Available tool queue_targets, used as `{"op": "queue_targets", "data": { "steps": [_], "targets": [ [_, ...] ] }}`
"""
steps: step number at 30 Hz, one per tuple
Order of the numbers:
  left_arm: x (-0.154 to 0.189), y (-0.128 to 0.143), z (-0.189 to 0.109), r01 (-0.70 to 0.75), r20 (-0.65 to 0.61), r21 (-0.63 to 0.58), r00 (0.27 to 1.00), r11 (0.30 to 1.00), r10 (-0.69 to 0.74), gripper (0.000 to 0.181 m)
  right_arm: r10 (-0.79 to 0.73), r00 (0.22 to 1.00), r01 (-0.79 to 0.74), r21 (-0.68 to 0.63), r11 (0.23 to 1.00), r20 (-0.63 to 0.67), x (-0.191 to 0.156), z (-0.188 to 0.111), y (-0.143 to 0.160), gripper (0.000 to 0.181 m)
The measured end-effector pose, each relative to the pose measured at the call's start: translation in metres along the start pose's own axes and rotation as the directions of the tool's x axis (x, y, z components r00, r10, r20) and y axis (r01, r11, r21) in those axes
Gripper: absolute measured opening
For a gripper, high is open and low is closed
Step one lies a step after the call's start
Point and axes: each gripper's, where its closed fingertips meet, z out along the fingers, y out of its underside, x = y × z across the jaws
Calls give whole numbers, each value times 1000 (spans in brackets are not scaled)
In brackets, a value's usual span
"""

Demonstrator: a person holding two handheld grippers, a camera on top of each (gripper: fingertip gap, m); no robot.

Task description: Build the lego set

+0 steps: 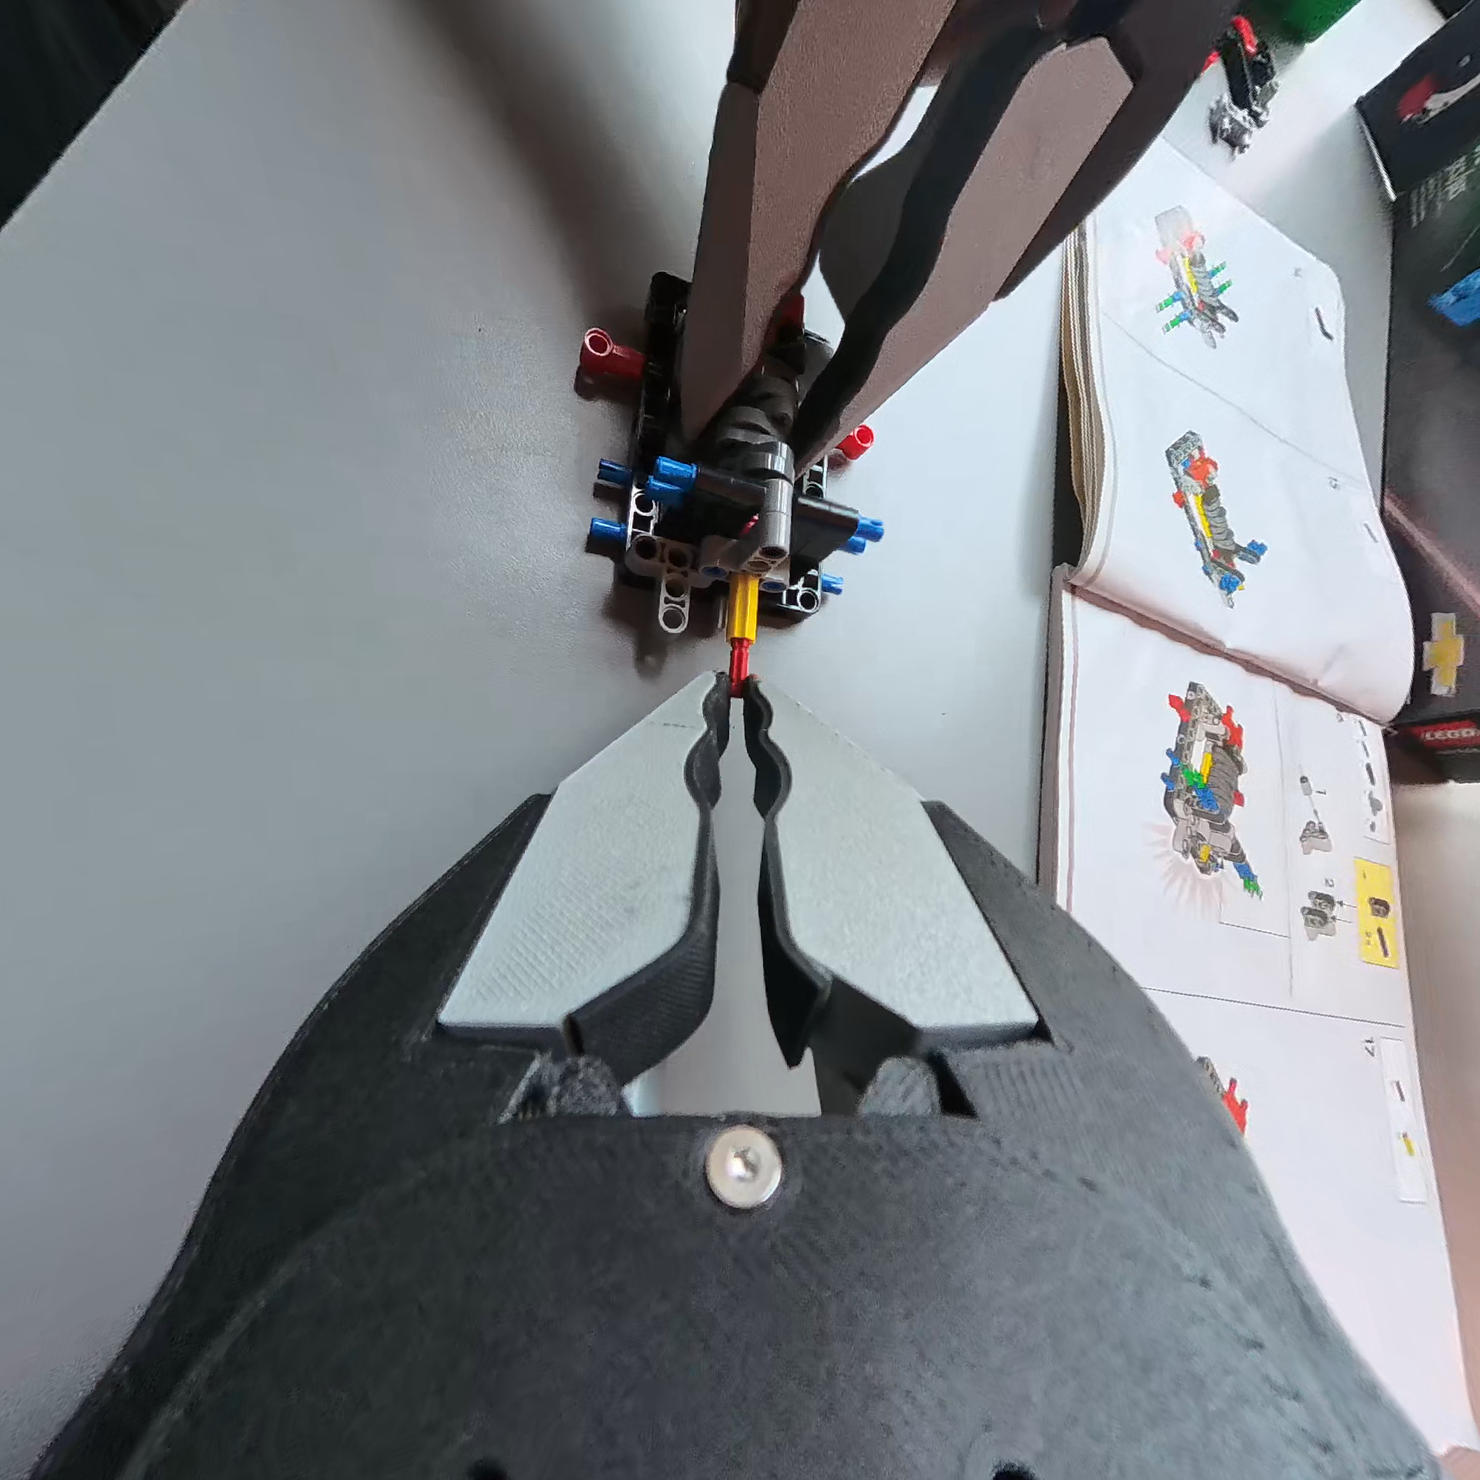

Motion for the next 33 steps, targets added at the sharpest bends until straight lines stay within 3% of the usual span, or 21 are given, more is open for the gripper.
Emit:
{"op": "queue_targets", "data": {
  "steps": [16, 26, 33],
  "targets": [
    [0, -2, 2, 57, 17, -41, 998, 998, -56, 21, -185, 973, 153, -215, 965, -138, 5, -1, 4, 0],
    [-1, -4, 3, 100, 0, -66, 995, 993, -100, 21, -377, 904, 279, -389, 878, -203, 7, -4, 6, 0],
    [-2, -5, 3, 93, 13, -78, 996, 993, -92, 21, -429, 877, 310, -429, 849, -215, 9, -5, 5, 0]
  ]
}}
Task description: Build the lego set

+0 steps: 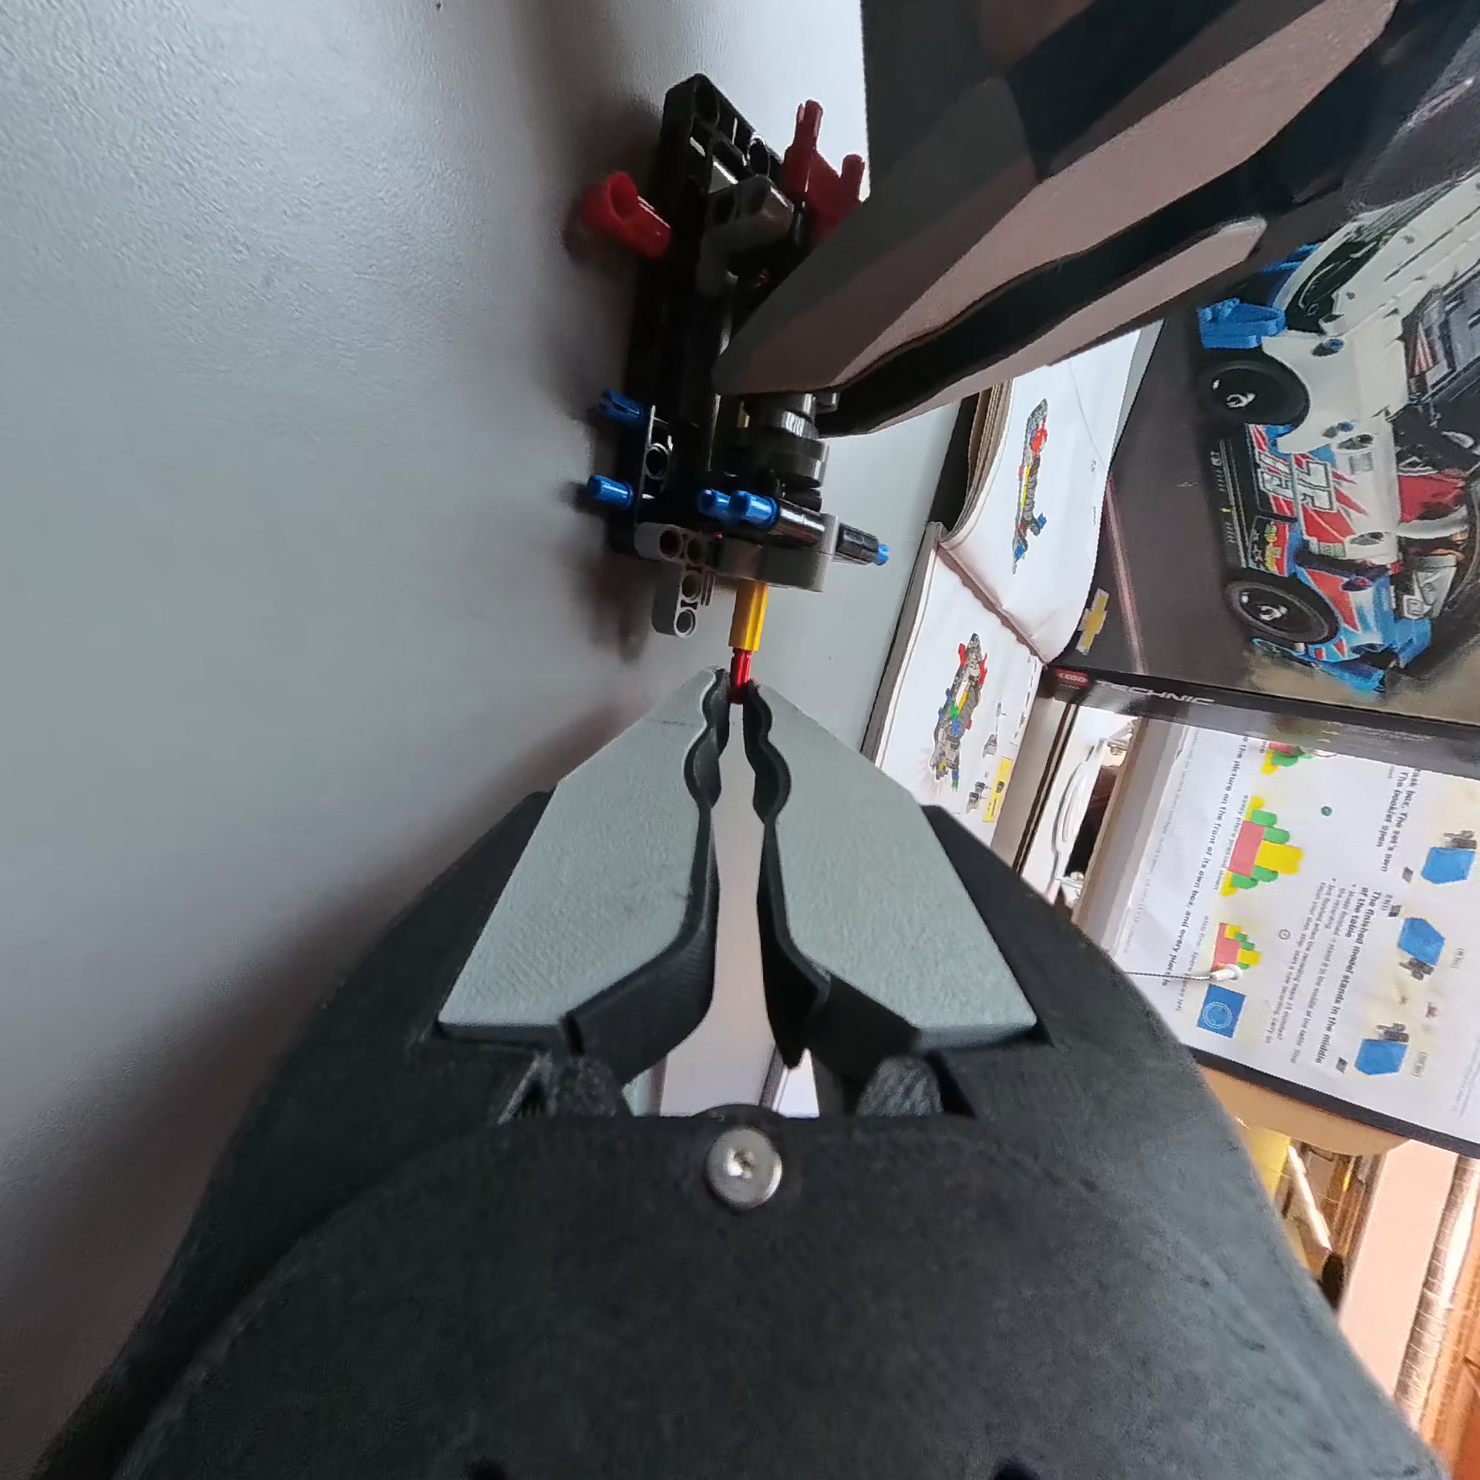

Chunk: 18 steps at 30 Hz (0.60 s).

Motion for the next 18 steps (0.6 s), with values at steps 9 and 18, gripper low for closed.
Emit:
{"op": "queue_targets", "data": {
  "steps": [9, 18],
  "targets": [
    [0, -2, 1, -46, -45, 13, 998, 999, 46, 20, -8, 1000, 7, 129, 992, 6, 0, 0, 1, 0],
    [0, -2, 1, -19, -40, 15, 999, 1000, 20, 20, 39, 999, -41, 156, 987, 14, -1, -1, 0, 0]
  ]
}}
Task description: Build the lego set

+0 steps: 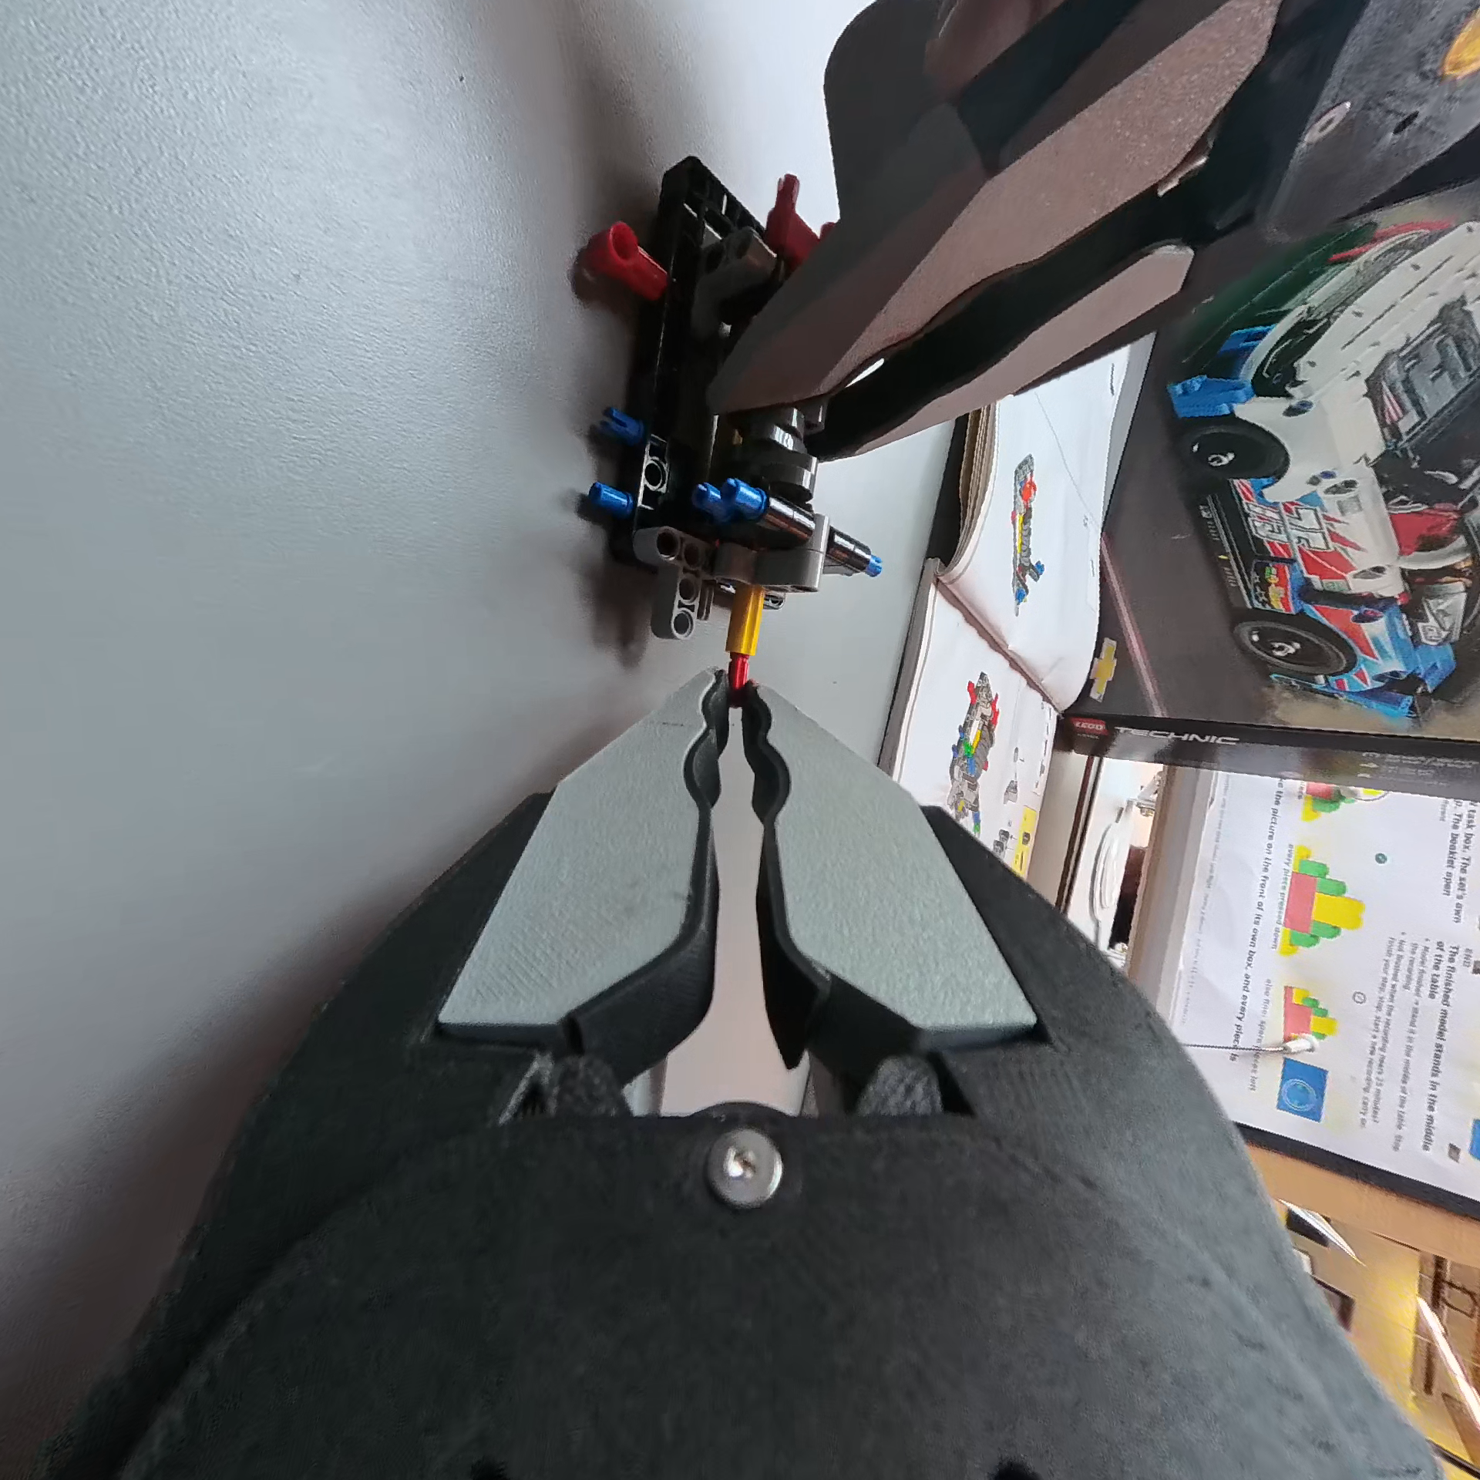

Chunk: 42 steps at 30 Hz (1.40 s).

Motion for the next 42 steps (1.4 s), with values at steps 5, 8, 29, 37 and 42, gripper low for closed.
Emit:
{"op": "queue_targets", "data": {
  "steps": [5, 8, 29, 37, 42],
  "targets": [
    [0, 0, 0, -12, -9, 16, 1000, 1000, 12, 21, 13, 1000, -12, 38, 999, -18, 0, 0, 0, 0],
    [1, 0, 0, -38, -26, 10, 999, 999, 38, 21, -3, 999, 7, 83, 997, -47, -1, -1, -1, 0],
    [5, 1, 0, -54, -142, 50, 988, 997, 61, 21, -17, 1000, 20, 280, 960, -14, -11, -5, -11, 0],
    [7, 1, 0, -43, -174, 61, 983, 997, 53, 21, -3, 1000, 1, 326, 945, 4, -12, -8, -14, 0],
    [5, -4, 2, -43, -186, 82, 981, 996, 57, 22, 65, 995, -41, 295, 955, -74, -6, -8, -9, 16]
  ]
}}
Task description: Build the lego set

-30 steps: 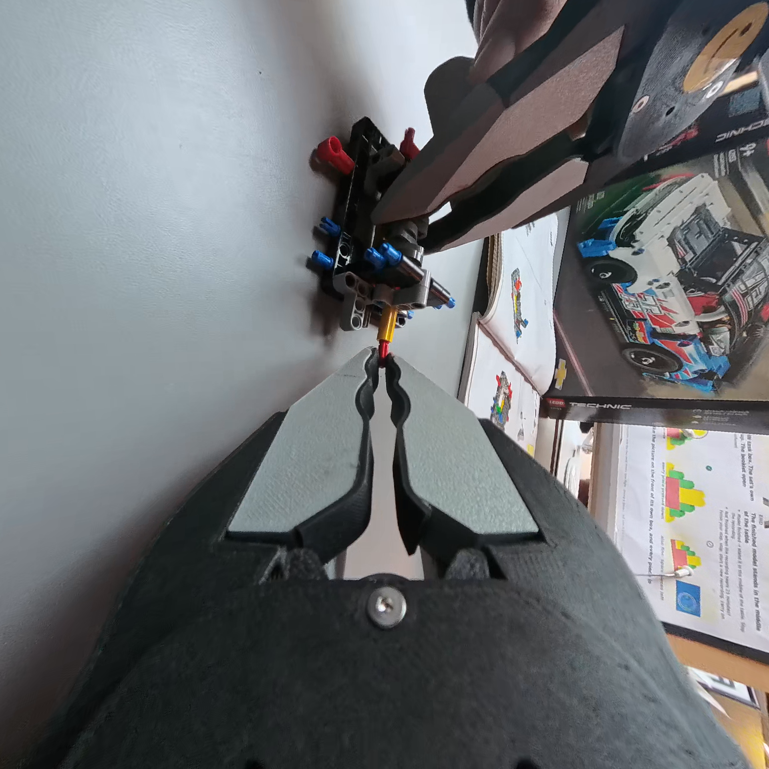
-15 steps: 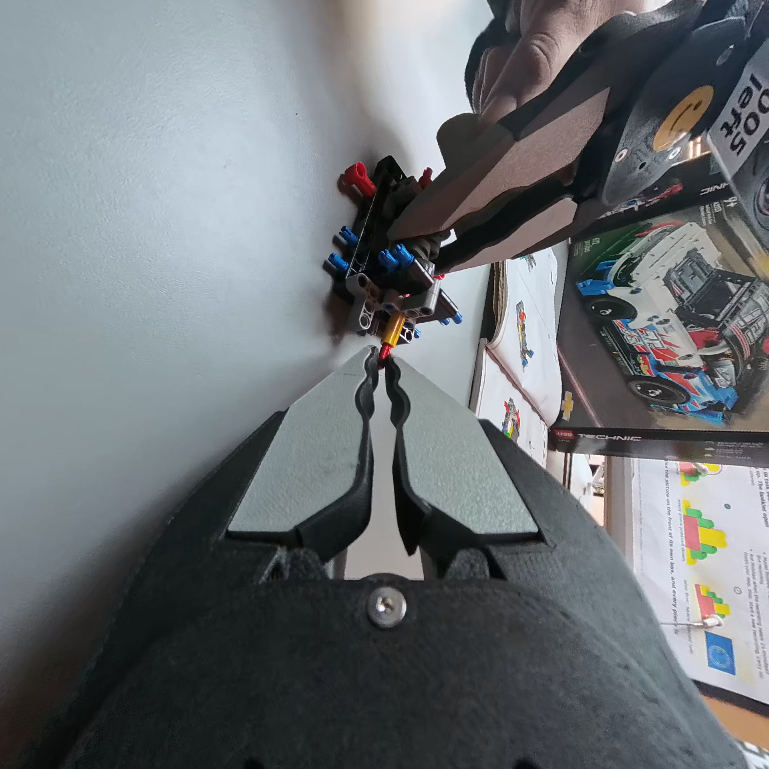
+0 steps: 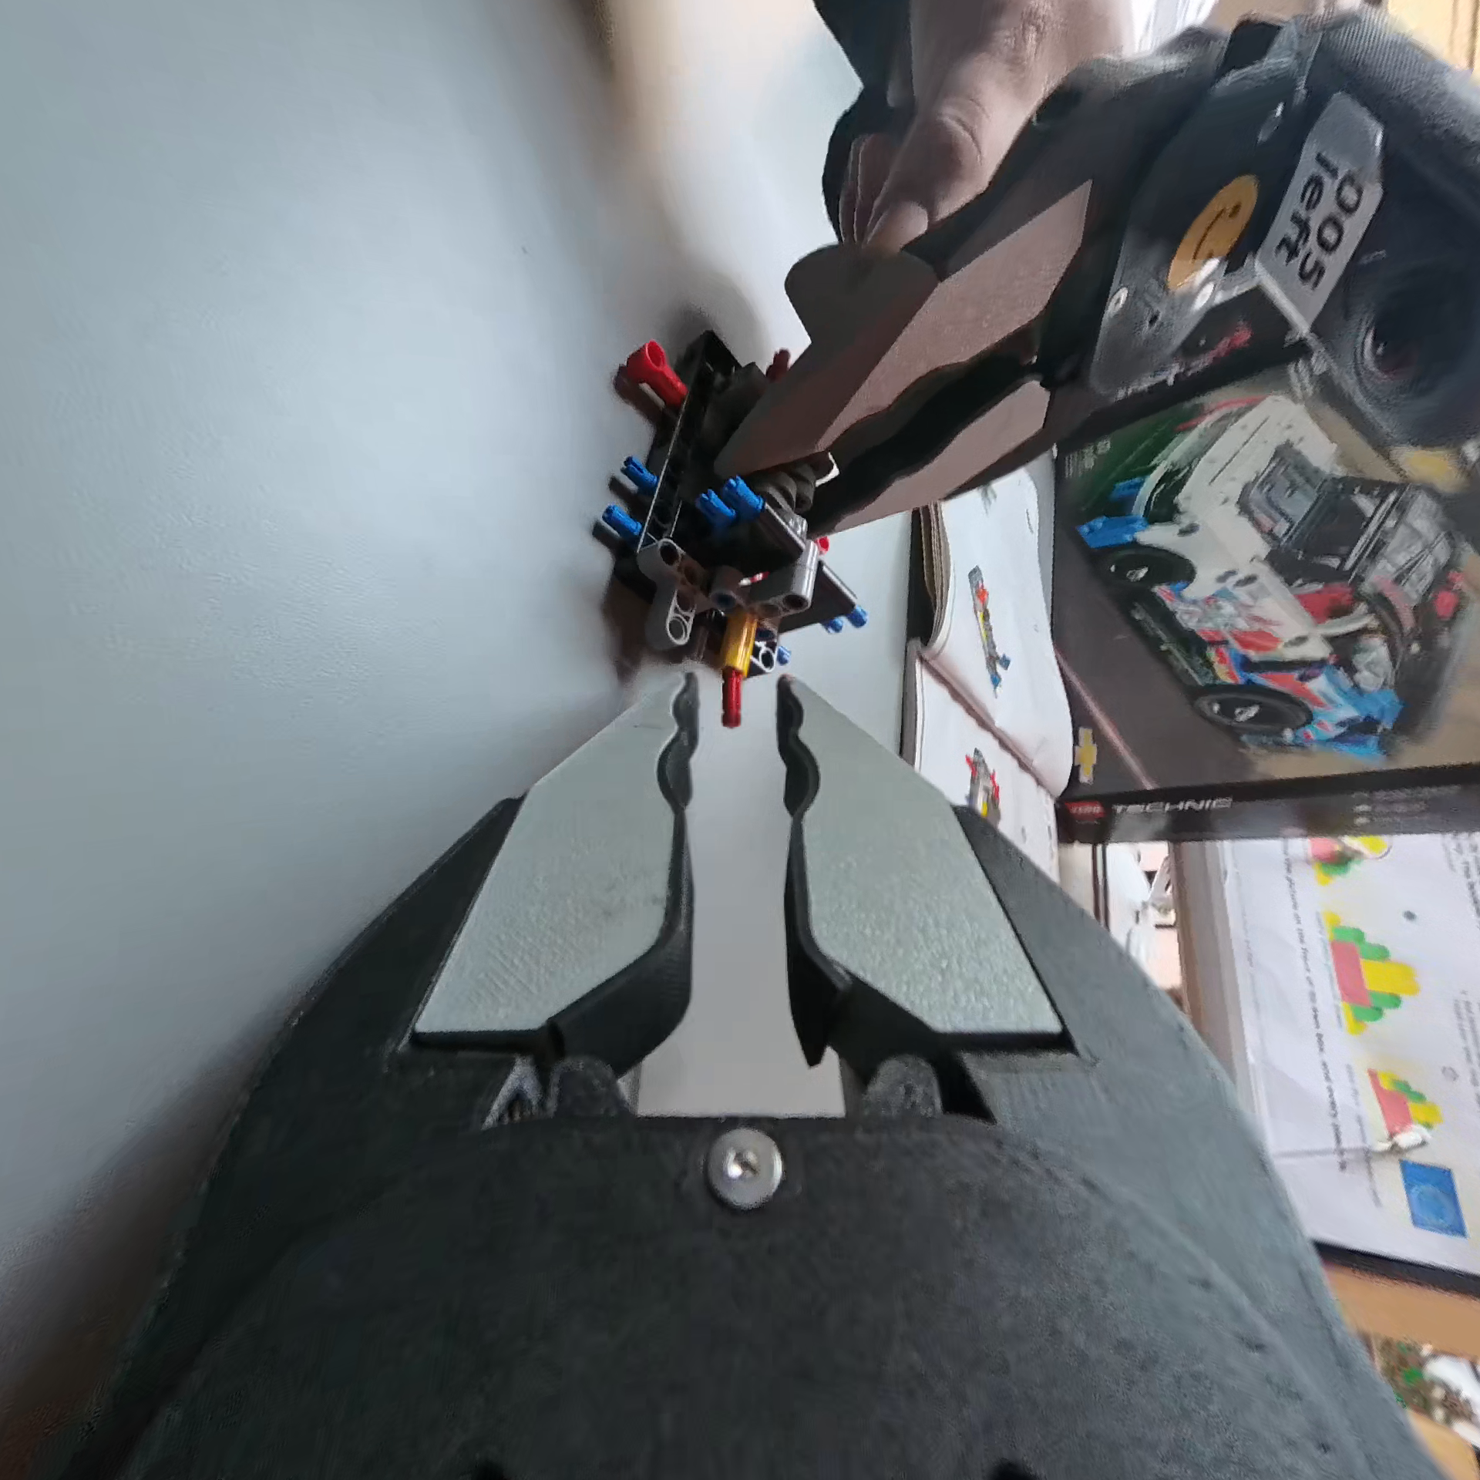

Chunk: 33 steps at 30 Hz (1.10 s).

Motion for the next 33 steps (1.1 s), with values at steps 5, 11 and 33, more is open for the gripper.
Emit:
{"op": "queue_targets", "data": {
  "steps": [5, 11, 33],
  "targets": [
    [-1, -2, 1, -16, 8, -7, 1000, 1000, 16, 21, 215, 975, -214, -24, 976, 54, 0, -10, 9, 28],
    [-1, -3, 2, -23, 3, 2, 1000, 1000, 23, 22, 625, 734, -648, -3, 762, 265, 9, -22, 5, 30],
    [-1, -3, 2, -40, 9, 4, 999, 999, 40, 22, 680, 555, -702, -169, 692, 480, -8, -6, 3, 1]
  ]
}}
